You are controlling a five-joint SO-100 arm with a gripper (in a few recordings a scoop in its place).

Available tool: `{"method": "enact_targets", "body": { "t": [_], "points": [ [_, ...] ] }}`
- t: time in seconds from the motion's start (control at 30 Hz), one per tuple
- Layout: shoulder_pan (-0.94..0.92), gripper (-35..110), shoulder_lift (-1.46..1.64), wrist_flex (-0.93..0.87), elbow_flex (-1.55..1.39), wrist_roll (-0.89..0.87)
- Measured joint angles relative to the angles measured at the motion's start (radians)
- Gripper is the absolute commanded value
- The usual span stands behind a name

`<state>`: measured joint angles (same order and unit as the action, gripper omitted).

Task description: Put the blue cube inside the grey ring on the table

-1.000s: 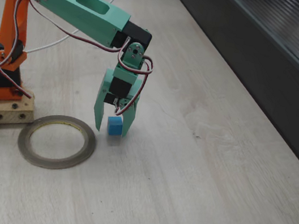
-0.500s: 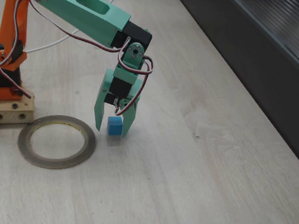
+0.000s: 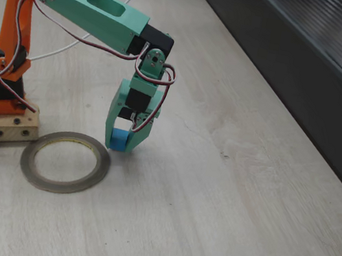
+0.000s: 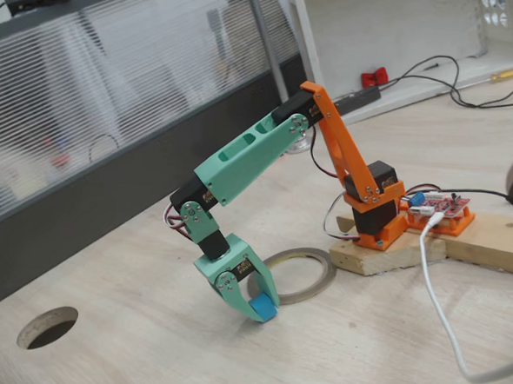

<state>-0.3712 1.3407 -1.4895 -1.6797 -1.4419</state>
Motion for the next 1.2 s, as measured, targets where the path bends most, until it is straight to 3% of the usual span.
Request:
{"method": "enact_targets", "body": {
  "t": [0.57,0.9,1.2],
  "points": [
    [0.0,4,0.0,-0.003,0.0,0.0],
    [-0.006,4,0.247,-0.003,0.0,0.0],
    [-0.008,4,0.278,-0.011,-0.005,0.0]
  ]
}}
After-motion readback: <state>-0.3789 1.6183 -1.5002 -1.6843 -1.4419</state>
